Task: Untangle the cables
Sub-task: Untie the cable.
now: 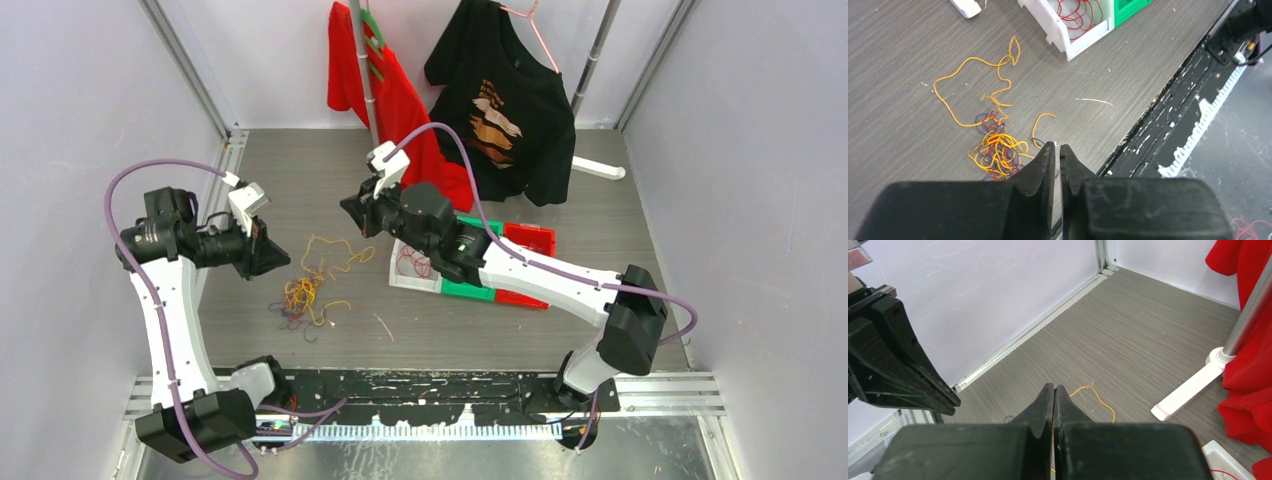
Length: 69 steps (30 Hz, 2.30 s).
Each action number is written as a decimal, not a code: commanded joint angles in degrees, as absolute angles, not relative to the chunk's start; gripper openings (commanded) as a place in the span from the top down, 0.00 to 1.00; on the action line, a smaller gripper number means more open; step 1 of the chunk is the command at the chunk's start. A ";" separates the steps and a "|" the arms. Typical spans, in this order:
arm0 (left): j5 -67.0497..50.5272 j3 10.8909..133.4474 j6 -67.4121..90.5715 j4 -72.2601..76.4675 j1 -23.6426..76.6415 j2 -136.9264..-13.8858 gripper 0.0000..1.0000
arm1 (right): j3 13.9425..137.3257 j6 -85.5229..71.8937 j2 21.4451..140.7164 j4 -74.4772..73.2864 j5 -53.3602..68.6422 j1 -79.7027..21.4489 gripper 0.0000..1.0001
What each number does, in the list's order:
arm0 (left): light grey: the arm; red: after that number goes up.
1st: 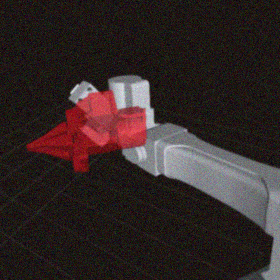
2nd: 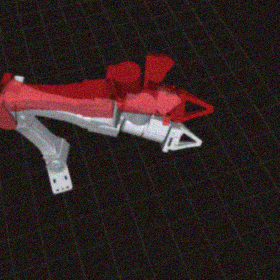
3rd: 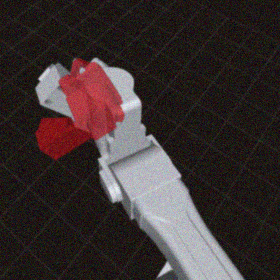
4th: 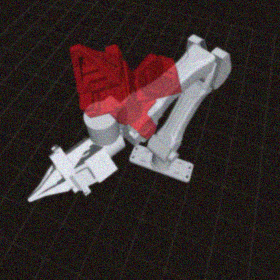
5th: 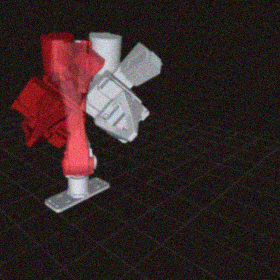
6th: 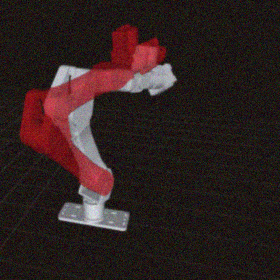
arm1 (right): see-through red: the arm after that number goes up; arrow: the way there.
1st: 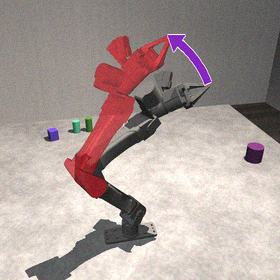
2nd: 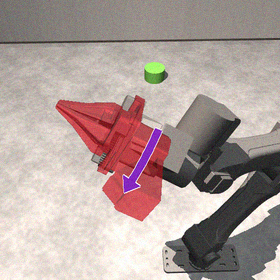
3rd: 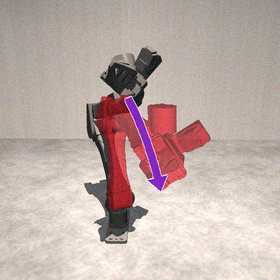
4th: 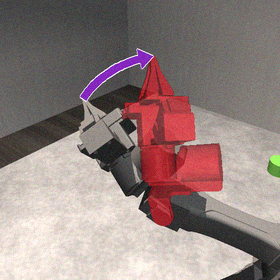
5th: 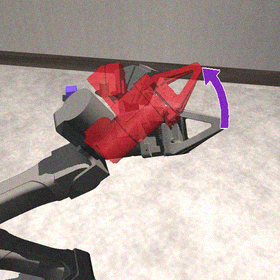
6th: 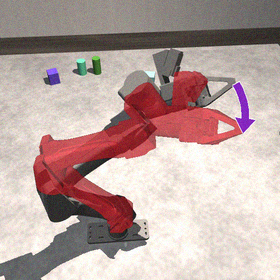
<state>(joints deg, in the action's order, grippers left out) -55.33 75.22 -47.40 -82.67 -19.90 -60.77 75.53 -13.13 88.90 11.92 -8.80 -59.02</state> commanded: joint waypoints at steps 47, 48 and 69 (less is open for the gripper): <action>-43.12 62.46 -38.68 -59.28 -13.45 -78.41 1.00 | 59.88 -19.18 90.97 22.41 -13.34 -61.96 0.62; -44.17 63.54 -37.85 -60.54 -13.38 -77.09 1.00 | 60.42 -18.56 91.57 22.74 -13.48 -62.52 0.59; -56.38 73.54 -30.17 -75.32 -12.76 -64.78 1.00 | 70.00 -14.08 101.86 32.99 -15.28 -67.59 0.34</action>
